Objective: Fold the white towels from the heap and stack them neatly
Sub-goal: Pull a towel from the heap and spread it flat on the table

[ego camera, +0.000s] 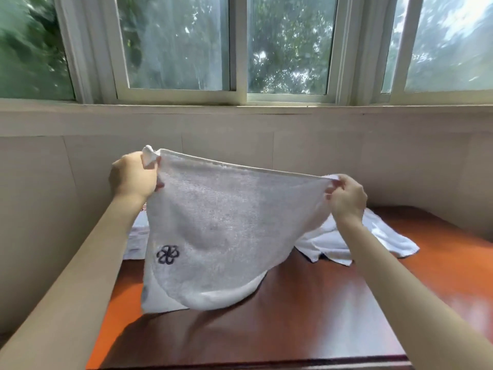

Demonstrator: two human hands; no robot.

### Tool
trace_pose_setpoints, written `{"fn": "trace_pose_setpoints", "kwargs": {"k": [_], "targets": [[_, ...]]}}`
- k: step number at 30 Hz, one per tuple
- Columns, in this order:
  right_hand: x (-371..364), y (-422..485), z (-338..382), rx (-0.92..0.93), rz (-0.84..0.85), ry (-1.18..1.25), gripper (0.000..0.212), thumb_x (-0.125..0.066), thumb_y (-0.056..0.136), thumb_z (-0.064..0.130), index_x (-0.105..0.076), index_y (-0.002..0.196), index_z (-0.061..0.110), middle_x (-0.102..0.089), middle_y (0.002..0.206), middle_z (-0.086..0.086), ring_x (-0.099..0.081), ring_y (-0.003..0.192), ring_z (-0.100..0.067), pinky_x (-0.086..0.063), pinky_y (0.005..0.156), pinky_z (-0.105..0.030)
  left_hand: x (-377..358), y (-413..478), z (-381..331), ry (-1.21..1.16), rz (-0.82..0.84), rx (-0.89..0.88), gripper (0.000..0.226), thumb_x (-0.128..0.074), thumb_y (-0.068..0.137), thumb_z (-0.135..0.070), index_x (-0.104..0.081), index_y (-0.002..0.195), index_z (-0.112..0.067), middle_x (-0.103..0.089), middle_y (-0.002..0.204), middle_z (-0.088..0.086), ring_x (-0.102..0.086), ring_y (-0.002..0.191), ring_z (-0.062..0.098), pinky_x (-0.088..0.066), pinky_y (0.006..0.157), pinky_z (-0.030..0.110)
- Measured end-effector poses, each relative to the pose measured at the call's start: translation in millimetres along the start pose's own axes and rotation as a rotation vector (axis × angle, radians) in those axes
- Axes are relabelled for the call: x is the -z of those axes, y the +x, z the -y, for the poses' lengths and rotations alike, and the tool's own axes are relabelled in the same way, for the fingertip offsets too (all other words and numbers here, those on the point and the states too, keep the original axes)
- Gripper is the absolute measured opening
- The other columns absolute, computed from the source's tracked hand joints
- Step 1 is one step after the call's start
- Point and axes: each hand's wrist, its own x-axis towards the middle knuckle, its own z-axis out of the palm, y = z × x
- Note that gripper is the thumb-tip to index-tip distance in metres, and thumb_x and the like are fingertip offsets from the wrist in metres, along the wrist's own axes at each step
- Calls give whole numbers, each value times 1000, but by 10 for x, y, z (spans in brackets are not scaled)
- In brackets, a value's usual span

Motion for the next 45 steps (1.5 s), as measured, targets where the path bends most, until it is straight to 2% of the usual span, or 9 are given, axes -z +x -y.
{"fn": "trace_pose_setpoints", "kwargs": {"k": [6,9,17,20,26,29,35,41,45], "targets": [[166,-199,611,471,-208,82,33,-41,93,-3,-62,116,8,-62,106,-13,-59,97,-34,-36,75,-18,122,-193,-327,-363,-310,-58,30,-31,90,-2,-51,107,13,-59,116,29,-55,112,40,-37,91,38],[213,-287,847,674,-225,-86,54,-46,89,0,-38,142,4,-45,138,-26,-32,135,-42,-16,116,-43,205,-313,-484,-381,-352,-222,34,-29,91,9,-44,121,19,-38,137,36,-32,135,41,-19,108,13],[38,21,582,810,-356,-406,63,-43,92,21,-21,150,7,-37,143,-30,-24,138,-47,-2,113,-53,75,-237,-429,-217,-589,-395,51,-40,83,10,-46,132,3,-20,149,35,-21,142,41,-13,116,32],[-232,150,53,612,118,-531,62,-45,96,19,-18,151,9,-32,149,-23,-26,140,-37,-10,116,-40,-403,-261,-131,65,-362,-375,50,-46,89,-1,-42,139,-1,-15,152,33,-28,138,44,-22,112,47],[-652,-522,-1404,-24,1169,-835,64,-37,101,31,-5,152,13,-22,157,-9,-30,140,-24,-22,113,-34,-1312,-1206,988,524,979,23,70,-35,101,-34,9,153,-16,20,158,15,-21,145,30,-25,114,42],[-831,-985,-1935,52,975,-976,53,-22,101,45,-14,151,29,-7,160,3,-4,147,-20,-11,115,-47,-1493,-1847,1393,544,1014,21,60,-22,101,-48,-9,154,-23,1,162,6,-4,148,20,-7,118,43],[-879,-871,-2136,131,891,-925,47,-30,99,48,-28,146,39,-17,157,13,-11,146,-11,-13,114,-44,-1572,-1830,1616,569,860,-36,59,-21,99,-51,-18,152,-26,-9,161,0,-9,147,15,-10,117,40],[-814,-817,-2220,42,631,-464,30,-49,98,25,-60,124,14,-56,133,-3,-47,128,-25,-29,106,-40,-1493,-1735,1714,594,838,6,58,-20,100,-50,-16,153,-25,-16,160,-3,-7,148,16,-7,117,44],[-794,-808,-2275,144,547,-601,18,-53,92,5,-68,98,-1,-68,103,-16,-59,103,-36,-43,90,-43,-1380,-1686,1736,460,885,0,51,-31,101,-41,-31,148,-23,-26,156,-1,-17,146,16,-14,117,40]]}}
